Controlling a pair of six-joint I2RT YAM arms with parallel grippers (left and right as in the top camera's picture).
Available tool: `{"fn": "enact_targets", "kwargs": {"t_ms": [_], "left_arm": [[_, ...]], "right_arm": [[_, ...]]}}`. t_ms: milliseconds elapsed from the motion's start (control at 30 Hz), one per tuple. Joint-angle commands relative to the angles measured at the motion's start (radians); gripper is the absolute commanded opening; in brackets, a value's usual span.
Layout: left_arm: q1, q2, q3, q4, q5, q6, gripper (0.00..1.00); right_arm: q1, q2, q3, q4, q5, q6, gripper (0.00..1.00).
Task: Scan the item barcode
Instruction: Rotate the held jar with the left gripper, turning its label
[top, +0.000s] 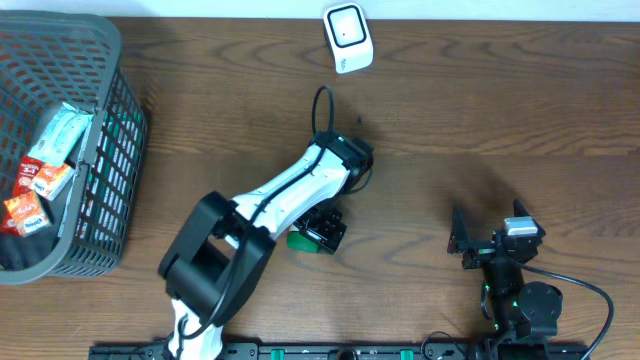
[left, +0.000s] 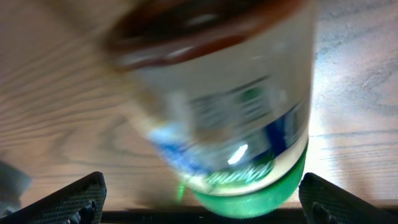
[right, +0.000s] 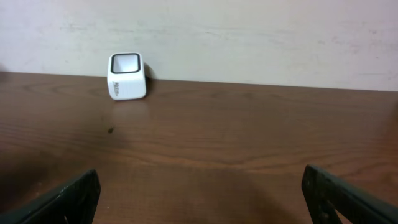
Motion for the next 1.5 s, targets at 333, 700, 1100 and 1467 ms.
{"fn": "enact_targets", "kwargs": {"t_ms": [333,700,1100,1467], "left_arm": [[0.032,-0.314,0.005,0.093,0.133,-0.07,1.0],[-0.046,-0.289,-0.102,0.267,0.104,-0.128,1.0],[-0.053,-0.27,-0.241,0.477,0.056,-0.209,0.88],[-0.053,-0.257,-0.276,0.503,-0.052,-0.235,0.89]], "right_arm": [[-0.005,-0.001,-0.001,-0.004,0.003,0.014,0.99],[-0.005,-0.001,-0.001,-0.005,0.003,0.014,0.99],[-0.005,-0.001,-0.001,-0.004,0.003,0.014,0.99],[-0.005,-0.001,-0.001,-0.004,0.003,0.014,0.99]]}}
